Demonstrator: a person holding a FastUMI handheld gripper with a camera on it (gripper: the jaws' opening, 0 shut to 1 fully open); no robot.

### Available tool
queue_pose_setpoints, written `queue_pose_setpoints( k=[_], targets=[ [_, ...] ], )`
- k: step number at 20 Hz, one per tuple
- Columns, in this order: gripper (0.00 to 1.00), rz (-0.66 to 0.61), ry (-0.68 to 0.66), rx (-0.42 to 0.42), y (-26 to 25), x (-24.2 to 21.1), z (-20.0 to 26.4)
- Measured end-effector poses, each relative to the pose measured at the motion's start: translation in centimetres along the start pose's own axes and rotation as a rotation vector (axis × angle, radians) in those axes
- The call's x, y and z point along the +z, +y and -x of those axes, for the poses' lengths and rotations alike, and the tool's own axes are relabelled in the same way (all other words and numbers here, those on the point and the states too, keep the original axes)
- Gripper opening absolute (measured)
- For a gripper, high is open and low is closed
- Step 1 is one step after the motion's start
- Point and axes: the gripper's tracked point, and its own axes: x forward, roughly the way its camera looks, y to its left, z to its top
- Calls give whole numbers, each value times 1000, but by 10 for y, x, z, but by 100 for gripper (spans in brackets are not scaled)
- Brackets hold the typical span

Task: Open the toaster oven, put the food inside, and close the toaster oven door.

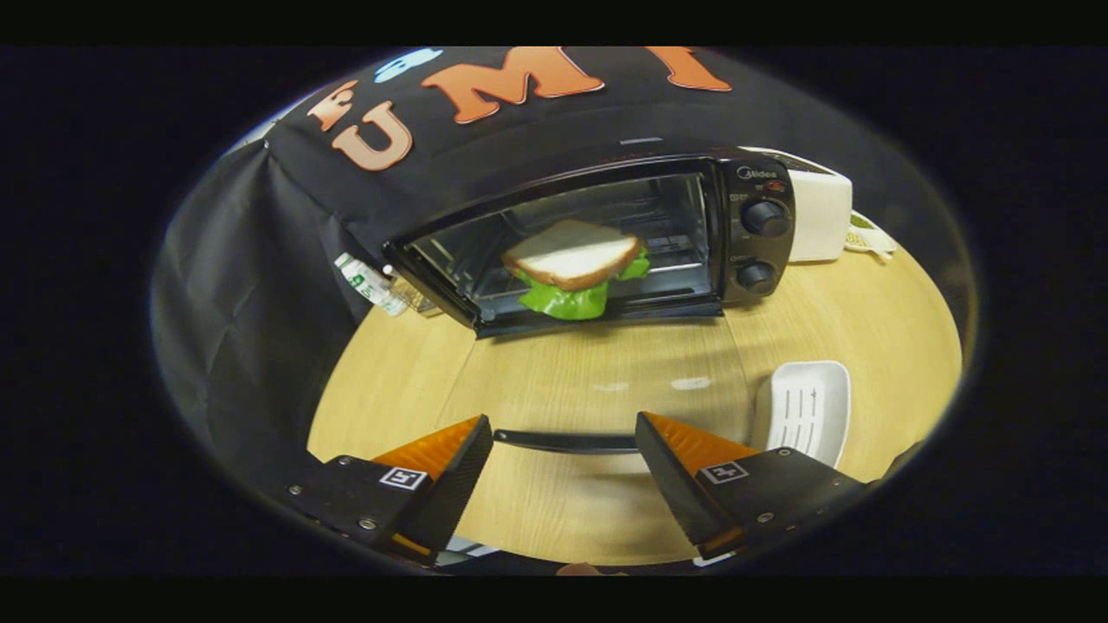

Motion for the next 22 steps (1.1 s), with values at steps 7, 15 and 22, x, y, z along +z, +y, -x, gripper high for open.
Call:
queue_pose_setpoints(
  k=[7, 15, 22],
  targets=[
    [99, 53, 125, -92, -22, -45, 4],
    [99, 63, 186, -143, -18, -55, -30],
    [99, 59, 82, -69, 7, -27, -17]
  ],
)
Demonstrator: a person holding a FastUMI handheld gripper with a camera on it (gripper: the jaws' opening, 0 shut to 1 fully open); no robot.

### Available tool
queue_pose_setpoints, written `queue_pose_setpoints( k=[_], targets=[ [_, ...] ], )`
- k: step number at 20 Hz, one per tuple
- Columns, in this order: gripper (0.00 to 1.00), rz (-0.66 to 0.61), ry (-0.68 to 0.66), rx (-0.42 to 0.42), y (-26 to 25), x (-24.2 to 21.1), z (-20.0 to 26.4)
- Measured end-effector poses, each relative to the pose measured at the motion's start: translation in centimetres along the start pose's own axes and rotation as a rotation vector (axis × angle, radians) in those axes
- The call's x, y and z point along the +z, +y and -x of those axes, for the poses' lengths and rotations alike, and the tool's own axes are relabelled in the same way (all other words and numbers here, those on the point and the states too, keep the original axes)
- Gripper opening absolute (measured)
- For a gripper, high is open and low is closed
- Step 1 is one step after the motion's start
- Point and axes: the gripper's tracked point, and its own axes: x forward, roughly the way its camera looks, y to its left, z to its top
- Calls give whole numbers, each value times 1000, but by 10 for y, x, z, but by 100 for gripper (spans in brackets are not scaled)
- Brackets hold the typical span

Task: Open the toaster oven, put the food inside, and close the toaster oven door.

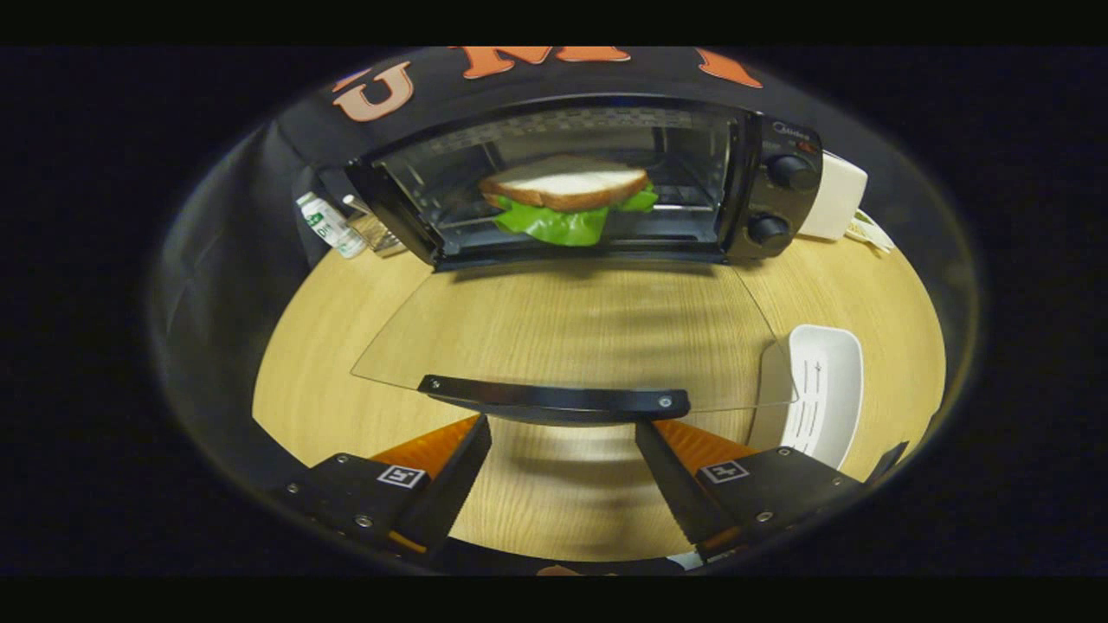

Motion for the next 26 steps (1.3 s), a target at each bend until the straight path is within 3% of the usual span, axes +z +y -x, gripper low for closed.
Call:
queue_pose_setpoints(
  k=[4, 10, 15, 18, 23, 26],
  targets=[
    [100, 60, -156, -14, 5, 62, 14],
    [100, 59, -283, -42, -10, 152, 16],
    [99, 43, -336, -82, -26, 190, 18],
    [100, 57, -326, -95, -25, 185, 24],
    [99, 98, -454, -58, -7, 195, 78],
    [99, 145, -603, -70, -10, 229, 132]
  ],
)
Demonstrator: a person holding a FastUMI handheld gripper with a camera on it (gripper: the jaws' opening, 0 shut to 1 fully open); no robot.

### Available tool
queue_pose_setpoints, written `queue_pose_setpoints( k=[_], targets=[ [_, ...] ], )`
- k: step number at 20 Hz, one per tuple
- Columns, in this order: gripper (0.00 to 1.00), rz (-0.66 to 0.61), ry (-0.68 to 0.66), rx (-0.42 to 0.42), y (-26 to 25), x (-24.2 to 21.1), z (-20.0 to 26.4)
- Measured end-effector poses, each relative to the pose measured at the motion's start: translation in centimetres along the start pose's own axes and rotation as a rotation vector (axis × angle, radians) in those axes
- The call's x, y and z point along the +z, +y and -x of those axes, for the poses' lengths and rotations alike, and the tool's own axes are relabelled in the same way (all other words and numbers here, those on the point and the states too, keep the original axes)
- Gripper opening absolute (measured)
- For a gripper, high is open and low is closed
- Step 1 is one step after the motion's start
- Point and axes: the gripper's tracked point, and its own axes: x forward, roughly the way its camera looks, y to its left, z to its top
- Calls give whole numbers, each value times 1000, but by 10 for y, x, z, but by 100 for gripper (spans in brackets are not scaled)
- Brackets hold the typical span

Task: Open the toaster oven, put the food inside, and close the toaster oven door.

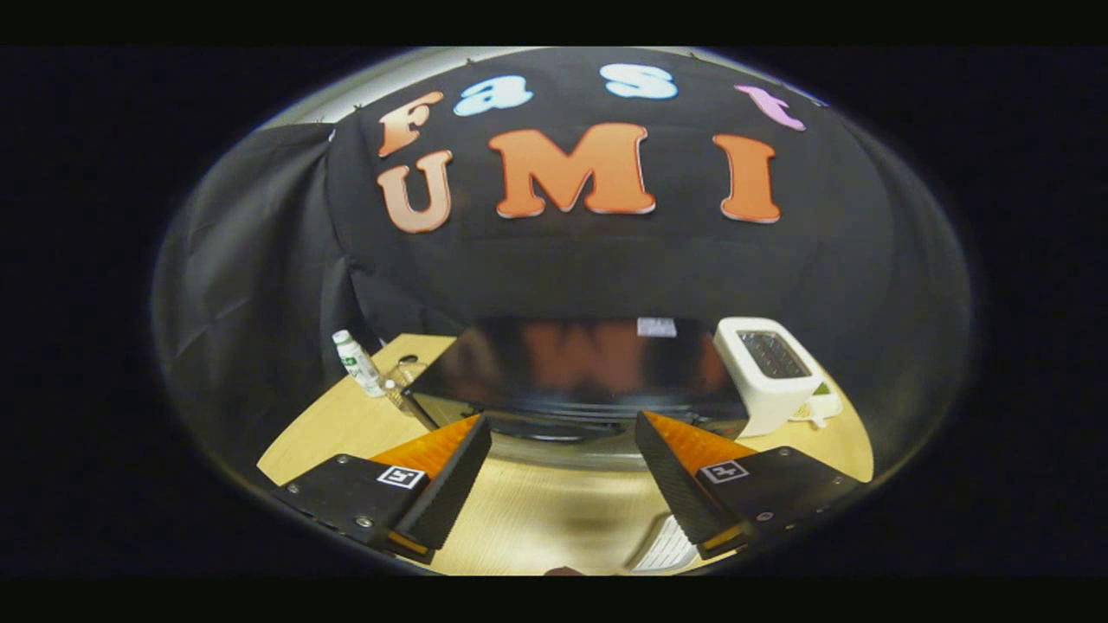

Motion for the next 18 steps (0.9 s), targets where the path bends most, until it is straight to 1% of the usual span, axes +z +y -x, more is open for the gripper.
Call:
queue_pose_setpoints(
  k=[3, 6, 11, 14, 16, 18],
  targets=[
    [99, 24, -149, -6, -7, 54, 28],
    [99, 6, -282, -12, -13, 106, 55],
    [99, -18, -453, -21, -22, 171, 96],
    [99, 6, -535, -43, -27, 202, 115],
    [99, 8, -534, -67, -29, 211, 122],
    [99, 4, -540, -62, -27, 216, 125]
  ],
)
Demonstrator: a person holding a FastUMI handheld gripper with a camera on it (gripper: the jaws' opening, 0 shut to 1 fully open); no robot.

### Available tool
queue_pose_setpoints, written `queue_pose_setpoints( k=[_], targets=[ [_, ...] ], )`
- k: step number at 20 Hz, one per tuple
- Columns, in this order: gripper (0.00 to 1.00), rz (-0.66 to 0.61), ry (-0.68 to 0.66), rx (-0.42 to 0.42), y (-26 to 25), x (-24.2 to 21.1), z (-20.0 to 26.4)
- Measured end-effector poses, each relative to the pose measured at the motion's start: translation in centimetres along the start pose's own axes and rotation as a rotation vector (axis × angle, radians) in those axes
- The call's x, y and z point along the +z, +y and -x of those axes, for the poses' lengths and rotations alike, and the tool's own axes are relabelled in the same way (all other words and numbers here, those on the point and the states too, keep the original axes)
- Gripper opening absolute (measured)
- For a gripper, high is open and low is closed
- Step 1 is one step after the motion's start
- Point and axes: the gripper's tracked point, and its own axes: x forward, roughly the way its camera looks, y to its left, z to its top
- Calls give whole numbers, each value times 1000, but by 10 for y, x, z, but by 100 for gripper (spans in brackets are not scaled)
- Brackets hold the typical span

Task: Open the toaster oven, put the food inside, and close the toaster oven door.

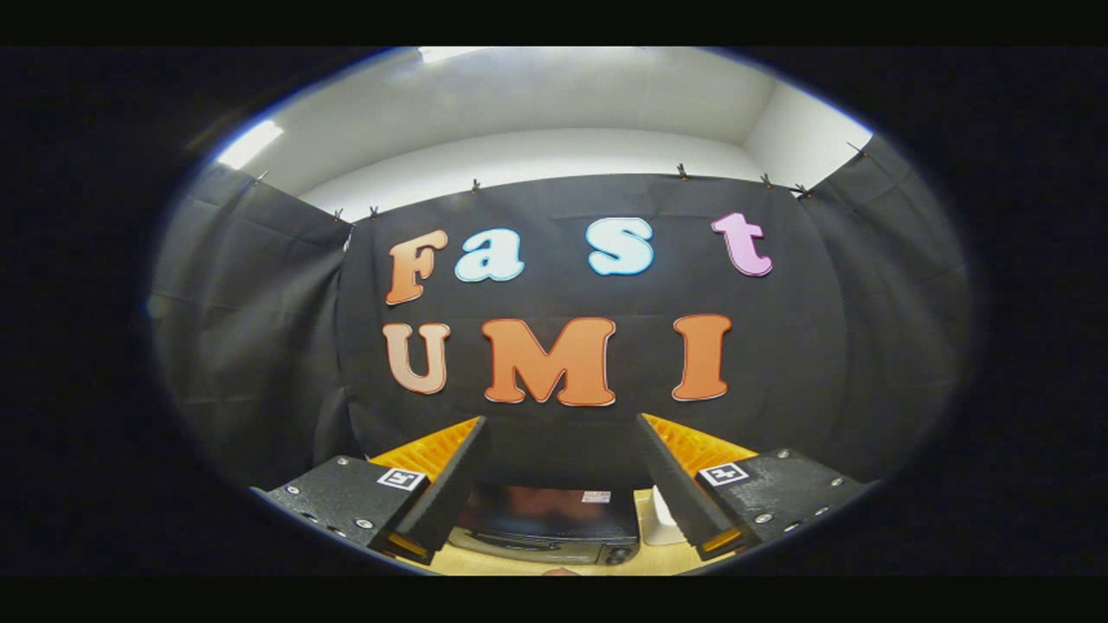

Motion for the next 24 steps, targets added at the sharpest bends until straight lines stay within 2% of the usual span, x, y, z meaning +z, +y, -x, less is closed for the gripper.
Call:
queue_pose_setpoints(
  k=[5, 16, 24],
  targets=[
    [99, 5, -29, 20, 0, 20, -4],
    [99, 35, -31, 83, 43, 12, -7],
    [99, 48, -16, 70, 39, 5, -12]
  ],
)
